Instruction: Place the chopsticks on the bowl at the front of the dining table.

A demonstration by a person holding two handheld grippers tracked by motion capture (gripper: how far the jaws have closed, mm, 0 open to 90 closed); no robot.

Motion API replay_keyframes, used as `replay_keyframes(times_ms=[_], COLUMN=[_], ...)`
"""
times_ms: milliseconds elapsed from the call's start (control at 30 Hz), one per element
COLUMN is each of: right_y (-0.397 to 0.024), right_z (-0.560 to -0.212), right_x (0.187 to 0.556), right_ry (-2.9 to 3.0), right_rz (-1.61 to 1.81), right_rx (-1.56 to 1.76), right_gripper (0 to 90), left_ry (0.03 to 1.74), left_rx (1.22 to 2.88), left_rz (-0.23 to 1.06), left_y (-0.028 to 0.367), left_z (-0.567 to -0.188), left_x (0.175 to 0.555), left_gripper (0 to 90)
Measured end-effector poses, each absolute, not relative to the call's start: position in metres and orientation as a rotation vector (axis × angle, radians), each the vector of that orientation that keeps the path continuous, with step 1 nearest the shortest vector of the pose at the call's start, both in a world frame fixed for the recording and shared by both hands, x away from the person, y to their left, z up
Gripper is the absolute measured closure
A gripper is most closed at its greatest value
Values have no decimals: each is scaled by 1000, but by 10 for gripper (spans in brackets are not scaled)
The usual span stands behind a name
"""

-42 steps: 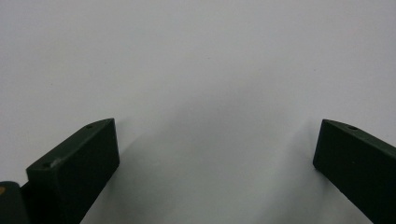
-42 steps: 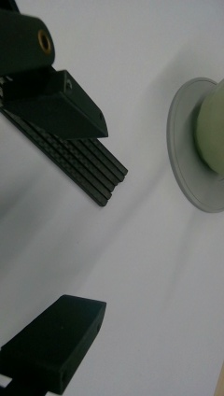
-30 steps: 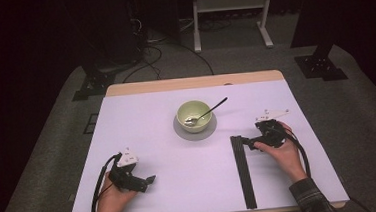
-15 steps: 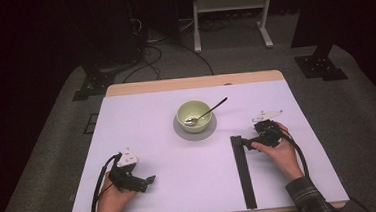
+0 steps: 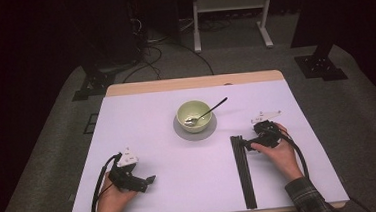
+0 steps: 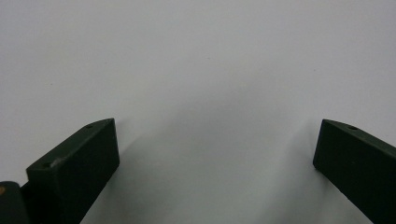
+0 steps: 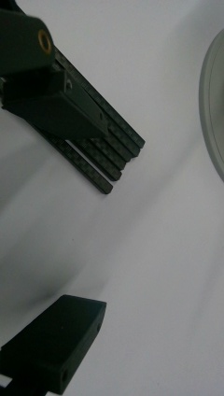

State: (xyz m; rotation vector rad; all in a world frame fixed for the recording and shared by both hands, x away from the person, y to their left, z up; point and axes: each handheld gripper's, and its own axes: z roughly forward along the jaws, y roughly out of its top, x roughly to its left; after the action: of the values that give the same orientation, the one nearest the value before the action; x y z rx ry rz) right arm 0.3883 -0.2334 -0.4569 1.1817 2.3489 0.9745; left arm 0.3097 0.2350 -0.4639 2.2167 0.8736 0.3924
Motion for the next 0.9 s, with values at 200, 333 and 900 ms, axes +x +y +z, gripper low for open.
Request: replay_keyframes(times_ms=[200, 333, 900], right_y=[-237, -239, -241], right_z=[-457, -457, -446], right_x=[389, 389, 376], right_ry=[2343, 2340, 2331], right_rz=[949, 945, 1007], right_rx=[1189, 1195, 1178], right_gripper=[124, 124, 124], left_ry=[874, 873, 874], left_rx=[2217, 2217, 2217], left_rz=[392, 393, 392], left_y=[235, 235, 235], left_z=[-464, -464, -464], left_x=[310, 310, 310], left_gripper=[0, 0, 0])
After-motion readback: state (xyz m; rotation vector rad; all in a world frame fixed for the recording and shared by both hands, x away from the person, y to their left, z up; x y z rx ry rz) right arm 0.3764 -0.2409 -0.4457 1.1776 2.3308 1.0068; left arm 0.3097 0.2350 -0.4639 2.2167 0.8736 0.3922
